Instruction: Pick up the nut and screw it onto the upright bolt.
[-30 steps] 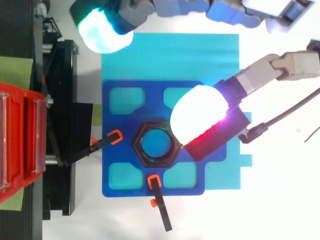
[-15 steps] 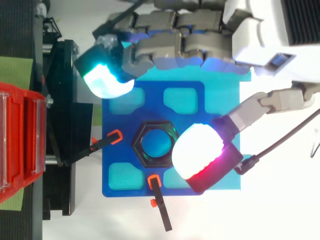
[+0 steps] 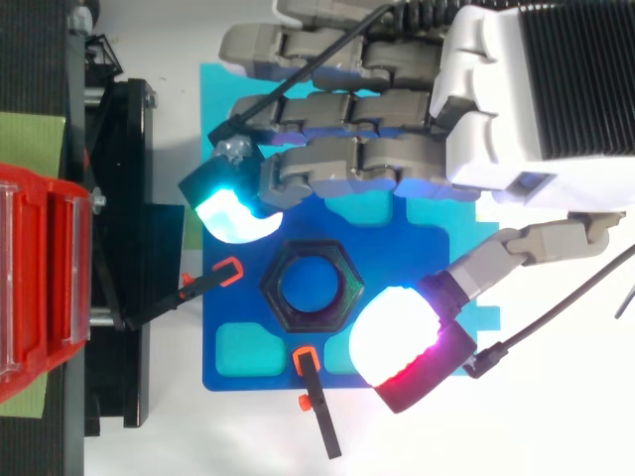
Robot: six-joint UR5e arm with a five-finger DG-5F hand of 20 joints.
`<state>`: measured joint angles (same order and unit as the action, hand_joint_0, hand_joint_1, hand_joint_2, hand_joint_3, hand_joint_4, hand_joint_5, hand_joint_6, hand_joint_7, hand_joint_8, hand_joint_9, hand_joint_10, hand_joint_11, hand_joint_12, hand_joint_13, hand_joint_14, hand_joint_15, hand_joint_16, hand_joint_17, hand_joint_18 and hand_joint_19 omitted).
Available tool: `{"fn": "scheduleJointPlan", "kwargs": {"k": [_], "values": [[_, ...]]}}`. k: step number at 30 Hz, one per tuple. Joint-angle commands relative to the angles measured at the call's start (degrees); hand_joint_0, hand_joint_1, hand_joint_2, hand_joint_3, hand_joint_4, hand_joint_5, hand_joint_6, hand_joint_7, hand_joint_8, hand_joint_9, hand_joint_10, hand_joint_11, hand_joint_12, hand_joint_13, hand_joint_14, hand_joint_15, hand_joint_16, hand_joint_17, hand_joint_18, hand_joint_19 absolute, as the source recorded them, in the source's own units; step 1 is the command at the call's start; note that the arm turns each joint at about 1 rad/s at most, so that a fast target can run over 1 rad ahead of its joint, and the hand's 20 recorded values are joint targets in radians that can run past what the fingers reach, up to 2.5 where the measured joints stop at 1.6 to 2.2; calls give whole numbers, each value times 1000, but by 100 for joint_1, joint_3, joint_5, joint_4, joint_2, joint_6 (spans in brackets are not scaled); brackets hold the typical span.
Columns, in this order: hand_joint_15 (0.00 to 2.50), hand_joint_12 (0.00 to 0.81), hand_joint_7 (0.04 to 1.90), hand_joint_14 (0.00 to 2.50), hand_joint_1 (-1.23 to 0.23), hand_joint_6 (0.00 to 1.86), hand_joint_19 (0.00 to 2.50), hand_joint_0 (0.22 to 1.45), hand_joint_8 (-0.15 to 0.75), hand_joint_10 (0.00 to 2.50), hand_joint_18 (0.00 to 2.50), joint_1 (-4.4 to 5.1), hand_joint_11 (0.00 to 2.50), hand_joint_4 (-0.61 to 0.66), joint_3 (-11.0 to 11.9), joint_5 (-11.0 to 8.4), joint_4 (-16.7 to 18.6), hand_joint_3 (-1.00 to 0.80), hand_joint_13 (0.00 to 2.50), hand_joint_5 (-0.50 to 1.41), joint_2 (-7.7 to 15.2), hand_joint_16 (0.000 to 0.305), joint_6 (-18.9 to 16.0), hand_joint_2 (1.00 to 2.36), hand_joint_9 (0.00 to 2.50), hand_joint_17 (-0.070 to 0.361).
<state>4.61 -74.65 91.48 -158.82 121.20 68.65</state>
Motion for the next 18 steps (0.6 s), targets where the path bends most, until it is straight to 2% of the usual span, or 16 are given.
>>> {"fn": "scheduleJointPlan", "kwargs": {"k": [1,6,18], "values": [[0,319,624,0,-183,501,0,452,233,0,0,5,0,161,-6,19,-132,-500,88,-171,0,40,0,1000,420,89],[0,320,651,0,-183,501,0,454,236,0,0,5,0,171,-6,19,-325,-500,97,-166,0,39,-9,1000,428,88],[0,321,698,0,-180,502,0,458,246,0,0,5,0,187,-6,-7,-475,-500,111,-153,0,38,-9,1000,454,87]]}}
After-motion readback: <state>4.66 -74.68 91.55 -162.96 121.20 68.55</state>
